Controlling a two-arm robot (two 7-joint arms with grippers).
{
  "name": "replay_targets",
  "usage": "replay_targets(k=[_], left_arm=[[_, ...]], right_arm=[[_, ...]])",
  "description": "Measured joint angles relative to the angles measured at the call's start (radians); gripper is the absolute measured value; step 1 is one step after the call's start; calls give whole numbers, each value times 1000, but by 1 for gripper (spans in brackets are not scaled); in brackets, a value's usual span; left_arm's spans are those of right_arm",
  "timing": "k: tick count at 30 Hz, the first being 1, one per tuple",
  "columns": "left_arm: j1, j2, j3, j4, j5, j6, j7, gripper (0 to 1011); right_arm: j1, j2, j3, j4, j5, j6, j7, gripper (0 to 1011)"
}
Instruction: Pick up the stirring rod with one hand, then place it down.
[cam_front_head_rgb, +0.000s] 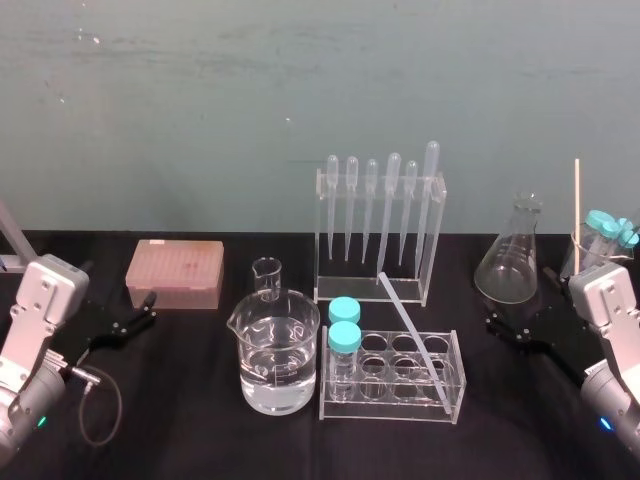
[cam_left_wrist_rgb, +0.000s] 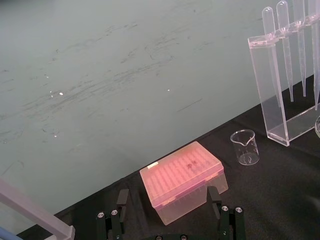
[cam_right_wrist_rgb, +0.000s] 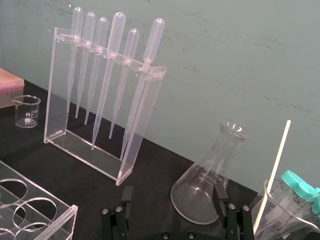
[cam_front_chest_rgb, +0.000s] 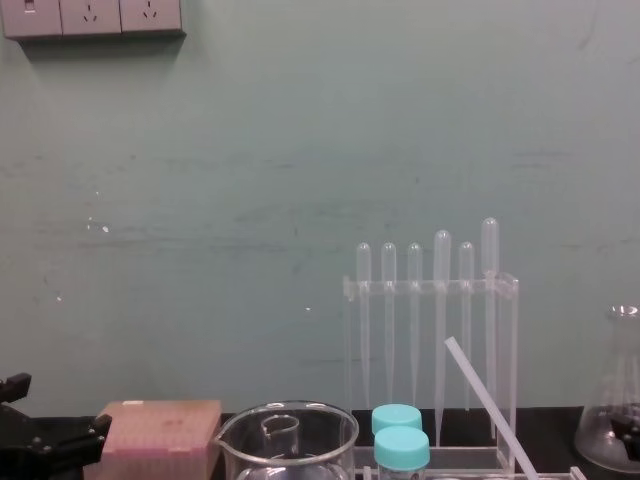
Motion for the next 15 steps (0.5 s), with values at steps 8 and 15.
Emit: replay_targets(k=[8,15], left_arm=[[0,0,0,0,0,0,0,1000],[0,0,0,0,0,0,0,1000]], right_arm=[[0,0,0,0,0,0,0,1000],[0,0,0,0,0,0,0,1000]])
